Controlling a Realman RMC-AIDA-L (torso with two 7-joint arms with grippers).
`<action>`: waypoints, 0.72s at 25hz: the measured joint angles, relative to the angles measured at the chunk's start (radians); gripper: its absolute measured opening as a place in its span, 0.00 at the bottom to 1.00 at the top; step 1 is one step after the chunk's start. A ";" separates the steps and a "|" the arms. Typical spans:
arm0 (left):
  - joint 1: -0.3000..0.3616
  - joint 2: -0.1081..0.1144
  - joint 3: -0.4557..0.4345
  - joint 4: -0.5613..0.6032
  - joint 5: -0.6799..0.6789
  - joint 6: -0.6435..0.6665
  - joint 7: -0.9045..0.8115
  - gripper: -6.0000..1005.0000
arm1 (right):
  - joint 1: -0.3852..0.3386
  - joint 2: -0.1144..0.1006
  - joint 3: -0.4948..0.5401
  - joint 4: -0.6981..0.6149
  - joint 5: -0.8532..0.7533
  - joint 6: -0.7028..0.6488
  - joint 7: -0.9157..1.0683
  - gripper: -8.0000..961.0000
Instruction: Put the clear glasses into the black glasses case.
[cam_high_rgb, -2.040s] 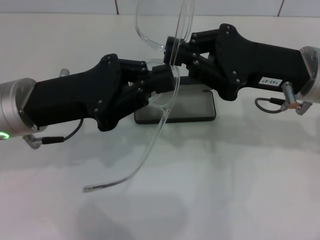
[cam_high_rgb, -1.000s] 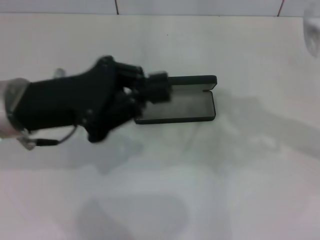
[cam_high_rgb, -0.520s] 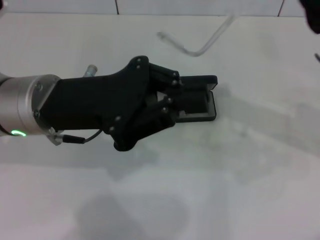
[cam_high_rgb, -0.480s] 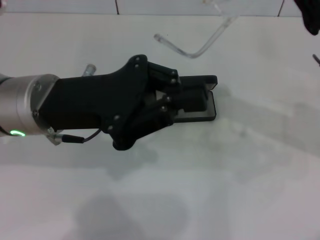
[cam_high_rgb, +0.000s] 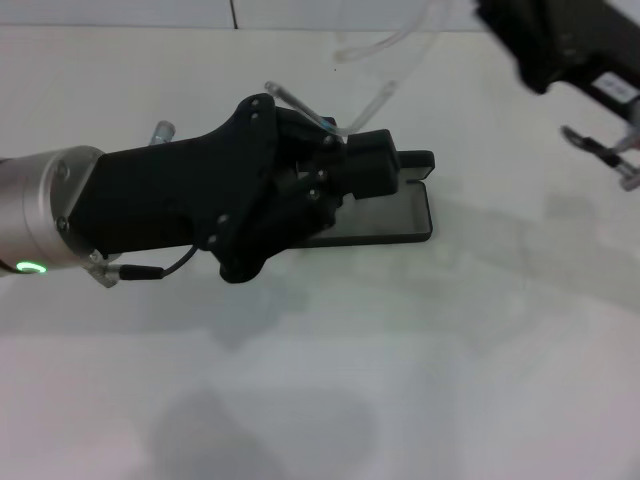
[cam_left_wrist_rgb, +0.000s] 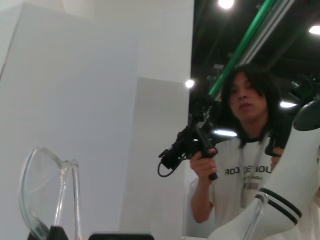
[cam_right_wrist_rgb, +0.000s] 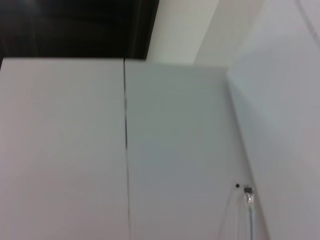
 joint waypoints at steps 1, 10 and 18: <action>-0.003 0.000 0.000 -0.010 0.000 -0.004 0.003 0.09 | 0.006 0.000 -0.013 0.000 0.000 0.011 0.000 0.07; 0.004 0.007 -0.035 -0.050 0.007 -0.064 0.010 0.09 | 0.041 0.002 -0.145 -0.033 0.000 0.112 -0.018 0.07; 0.017 0.018 -0.043 -0.068 0.001 -0.148 0.011 0.09 | 0.039 0.002 -0.188 -0.080 -0.021 0.177 -0.023 0.06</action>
